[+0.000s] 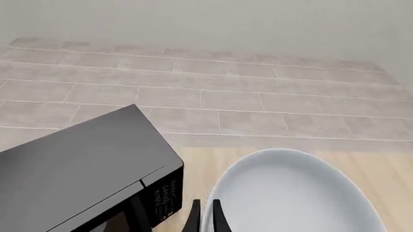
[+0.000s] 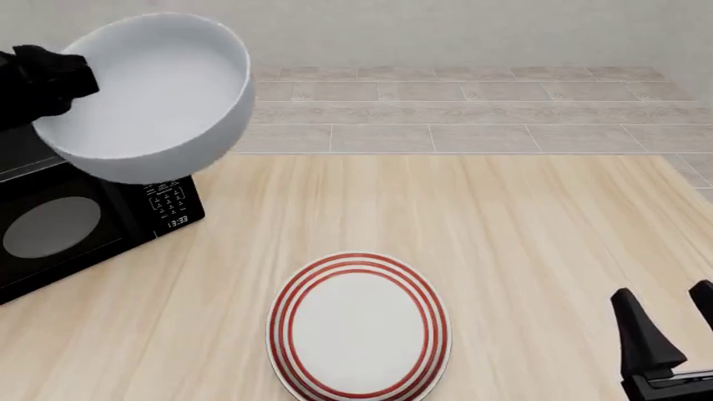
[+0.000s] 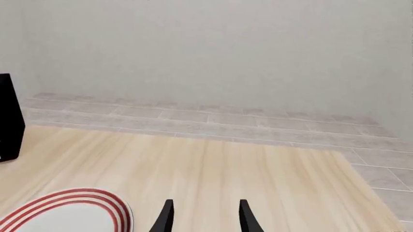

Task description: Pick up the white bowl and put it on the plate.

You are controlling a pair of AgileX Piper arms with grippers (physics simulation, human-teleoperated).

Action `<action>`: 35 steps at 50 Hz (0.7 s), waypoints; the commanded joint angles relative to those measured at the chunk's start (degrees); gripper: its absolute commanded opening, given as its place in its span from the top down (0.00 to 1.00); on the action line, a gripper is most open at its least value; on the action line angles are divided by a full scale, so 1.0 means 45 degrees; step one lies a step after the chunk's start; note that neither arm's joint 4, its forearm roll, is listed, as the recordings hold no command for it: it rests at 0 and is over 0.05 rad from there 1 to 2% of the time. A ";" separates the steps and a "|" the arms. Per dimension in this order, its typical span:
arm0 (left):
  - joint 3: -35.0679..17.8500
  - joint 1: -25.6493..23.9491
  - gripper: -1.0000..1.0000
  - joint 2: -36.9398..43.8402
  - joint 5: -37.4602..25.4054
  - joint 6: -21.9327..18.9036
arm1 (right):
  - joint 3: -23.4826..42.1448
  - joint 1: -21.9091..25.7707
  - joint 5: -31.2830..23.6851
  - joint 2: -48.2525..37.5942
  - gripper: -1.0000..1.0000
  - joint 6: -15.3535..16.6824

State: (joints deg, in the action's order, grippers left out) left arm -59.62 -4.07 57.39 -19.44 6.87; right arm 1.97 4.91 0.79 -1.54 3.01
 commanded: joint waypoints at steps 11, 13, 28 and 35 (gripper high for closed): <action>0.2450 -0.3679 1.00 -0.0097 0.1838 -0.0294 | -0.0006 -0.0136 -0.0204 0.0284 0.00 -0.0125; 0.2735 -0.3998 1.00 0.0194 0.2227 -0.0323 | -0.0009 -0.0124 -0.0196 0.0286 0.00 -0.0131; 0.3643 -0.4806 1.00 0.2084 0.4290 -0.0402 | 0.0072 -0.0109 -0.0253 0.0314 0.00 -0.0100; 0.3962 -0.4962 1.00 0.2907 0.5121 -0.0642 | 0.0044 -0.0184 -0.0257 0.0275 0.00 -0.0100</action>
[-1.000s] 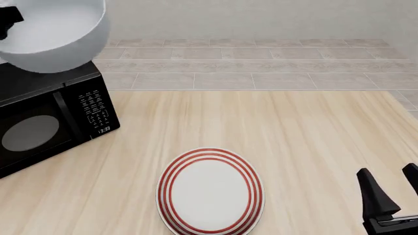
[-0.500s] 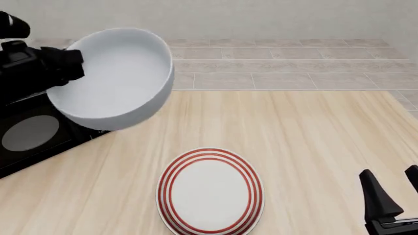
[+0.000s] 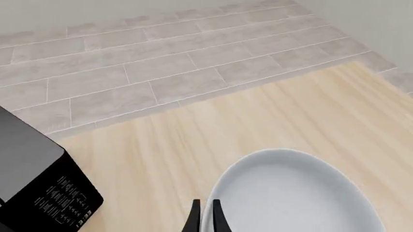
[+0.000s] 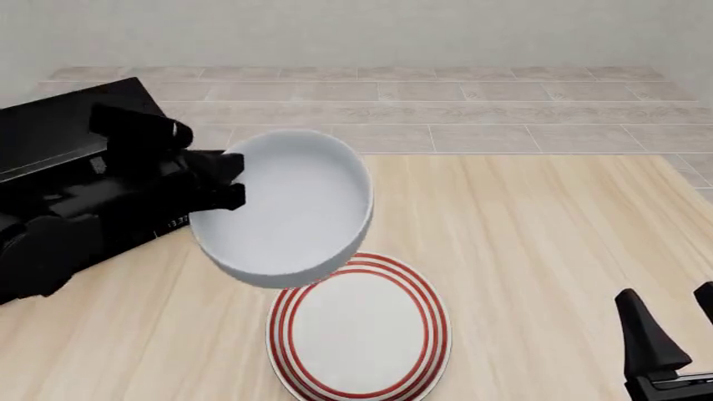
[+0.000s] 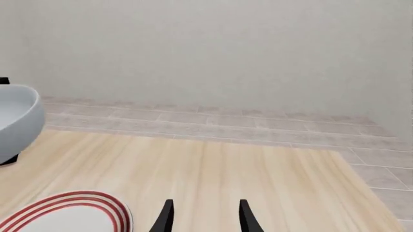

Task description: Pick up the white bowl and put it on the plate.

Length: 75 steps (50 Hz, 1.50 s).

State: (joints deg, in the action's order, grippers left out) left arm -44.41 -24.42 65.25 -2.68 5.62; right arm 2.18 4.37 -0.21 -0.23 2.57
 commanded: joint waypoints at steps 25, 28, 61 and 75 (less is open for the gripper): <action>0.0983 -0.1336 1.00 0.3515 0.3207 -0.0427 | -0.0145 -0.0051 0.0143 -0.0031 0.00 -0.0156; 0.0976 -0.1385 1.00 0.3947 0.3471 -0.0406 | -0.0137 -0.0025 0.0141 -0.0046 0.00 -0.0171; 0.0817 -0.2247 1.00 0.6225 0.4770 0.0349 | -0.0227 -0.0173 0.0134 0.0040 0.00 -0.0206; 0.0857 -0.2551 1.00 0.6661 0.4971 0.0787 | -0.0249 -0.0231 0.0155 0.0037 0.00 -0.0189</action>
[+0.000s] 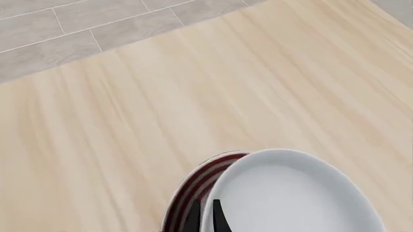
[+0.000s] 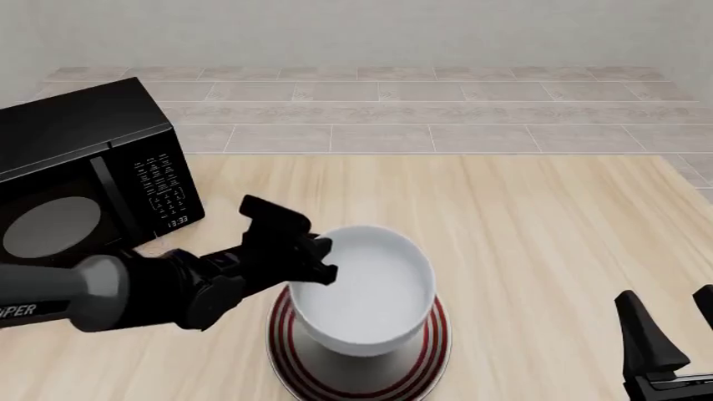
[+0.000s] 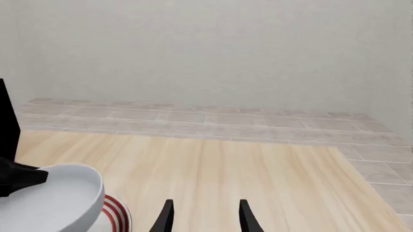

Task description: Pick up the white bowl and put it on the plate.

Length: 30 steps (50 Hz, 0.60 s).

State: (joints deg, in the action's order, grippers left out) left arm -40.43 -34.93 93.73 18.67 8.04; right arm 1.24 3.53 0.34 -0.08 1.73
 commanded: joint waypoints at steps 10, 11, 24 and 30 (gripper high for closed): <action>0.0143 -0.0244 1.00 0.0218 0.0245 0.0340 | 0.0111 0.0037 -0.0022 -0.0050 0.00 0.0035; 0.0136 -0.0250 1.00 0.0198 0.0216 0.0353 | 0.0121 0.0037 -0.0040 -0.0048 0.00 0.0042; 0.0400 -0.0282 1.00 -0.0186 0.0156 0.0422 | 0.0109 0.0054 -0.0011 -0.0076 0.00 0.0051; 0.0462 -0.0238 1.00 -0.0145 0.0304 0.0305 | 0.0025 0.0087 0.0007 -0.0020 0.00 0.0037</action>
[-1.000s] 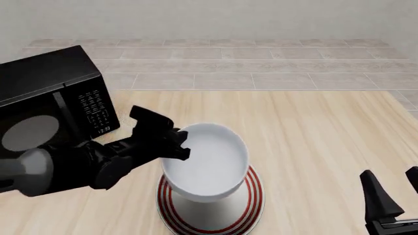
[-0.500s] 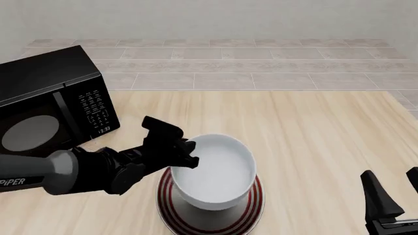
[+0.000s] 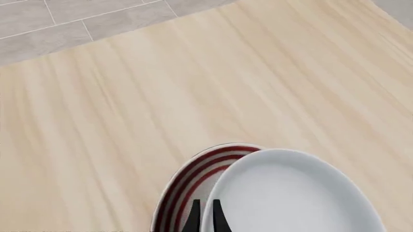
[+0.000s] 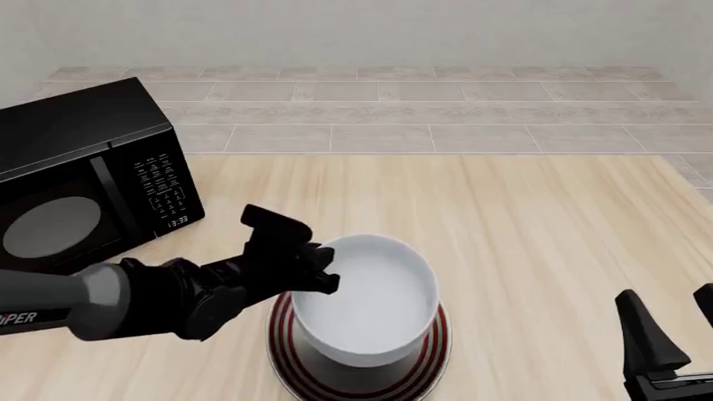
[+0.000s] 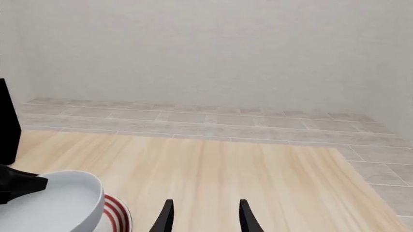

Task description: Pick up the white bowl and put it on the plate.

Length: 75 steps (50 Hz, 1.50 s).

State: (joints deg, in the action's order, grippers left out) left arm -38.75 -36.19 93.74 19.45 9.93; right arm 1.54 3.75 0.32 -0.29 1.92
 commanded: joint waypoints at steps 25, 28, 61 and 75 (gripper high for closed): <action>0.0090 0.0211 1.00 0.0952 0.0665 0.0259 | 0.0006 0.0201 0.0185 -0.0165 0.00 0.0022; 0.0094 0.0155 1.00 0.1025 0.0715 0.0319 | 0.0060 0.0195 0.0154 -0.0178 0.00 0.0027; 0.0119 0.0221 1.00 0.1773 0.1132 0.0292 | -0.0113 0.0263 0.0660 -0.0539 0.00 -0.0049; 0.0079 0.0183 1.00 0.2014 0.1208 0.0331 | -0.0159 0.0279 0.0891 -0.0753 0.00 -0.0053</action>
State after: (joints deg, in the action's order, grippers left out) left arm -38.02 -35.14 101.10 24.64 11.60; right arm 0.85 4.97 3.91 -3.28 1.70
